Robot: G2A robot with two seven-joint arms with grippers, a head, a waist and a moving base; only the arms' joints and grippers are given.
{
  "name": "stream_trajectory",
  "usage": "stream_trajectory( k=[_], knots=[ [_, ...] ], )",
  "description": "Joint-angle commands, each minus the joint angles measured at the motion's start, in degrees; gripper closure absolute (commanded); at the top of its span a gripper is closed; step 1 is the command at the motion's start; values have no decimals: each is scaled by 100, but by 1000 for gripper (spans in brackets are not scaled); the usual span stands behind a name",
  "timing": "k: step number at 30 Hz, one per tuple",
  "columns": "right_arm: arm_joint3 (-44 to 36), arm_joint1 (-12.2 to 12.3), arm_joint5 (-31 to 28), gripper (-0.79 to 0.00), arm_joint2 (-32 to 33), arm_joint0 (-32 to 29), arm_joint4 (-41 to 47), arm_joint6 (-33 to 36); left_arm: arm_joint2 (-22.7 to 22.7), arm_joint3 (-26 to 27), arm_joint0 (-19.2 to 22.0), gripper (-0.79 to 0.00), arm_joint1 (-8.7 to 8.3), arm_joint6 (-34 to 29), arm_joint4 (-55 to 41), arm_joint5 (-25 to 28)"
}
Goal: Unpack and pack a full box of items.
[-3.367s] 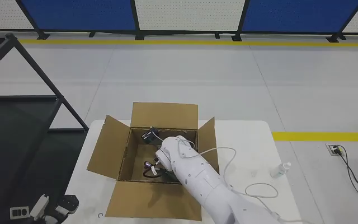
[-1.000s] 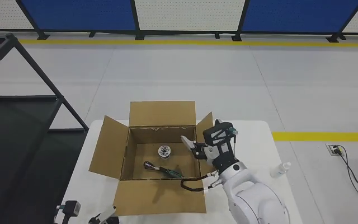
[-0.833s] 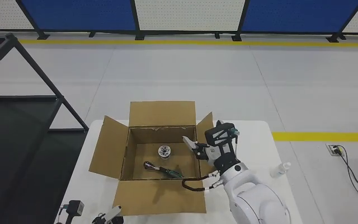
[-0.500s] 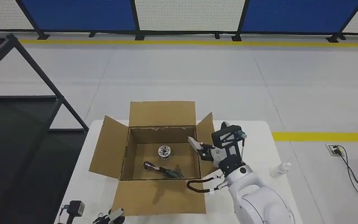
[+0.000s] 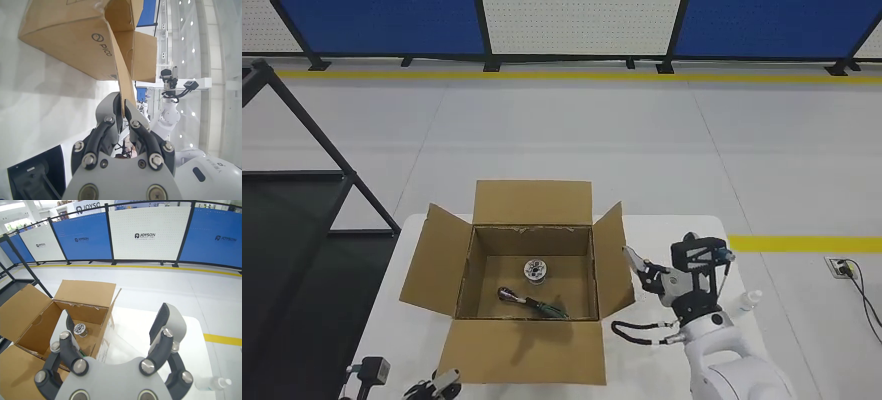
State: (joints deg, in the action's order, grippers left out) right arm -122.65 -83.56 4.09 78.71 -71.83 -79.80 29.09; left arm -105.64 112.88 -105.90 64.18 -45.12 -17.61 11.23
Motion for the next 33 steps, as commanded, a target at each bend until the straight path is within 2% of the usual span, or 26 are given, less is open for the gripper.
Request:
stream_trajectory(
  k=[1, 7, 9, 15, 29, 33],
  knots=[
    [-123, 15, 83, -785, 173, -217, 18, -24, -8, 6, 5, -785, -9, -17, 84, -42],
    [-350, 40, 452, -785, 634, -828, 47, -332, 30, 18, 40, -785, -12, 109, 71, -100],
    [-383, 35, 862, -785, 778, -1015, -68, -335, 39, 58, 38, -785, -15, 98, 55, -96],
    [-393, 8, 1579, -785, 944, -1195, -61, -266, -50, 51, 19, -785, -28, 40, 44, 58],
    [-393, 8, 1579, -785, 944, -1195, -61, -266, -50, 51, 19, -785, -28, 40, 44, 58],
    [-199, 32, 1254, -785, 971, -1257, -171, -411, -54, 53, 11, -785, -29, 124, 96, 109]
  ],
)
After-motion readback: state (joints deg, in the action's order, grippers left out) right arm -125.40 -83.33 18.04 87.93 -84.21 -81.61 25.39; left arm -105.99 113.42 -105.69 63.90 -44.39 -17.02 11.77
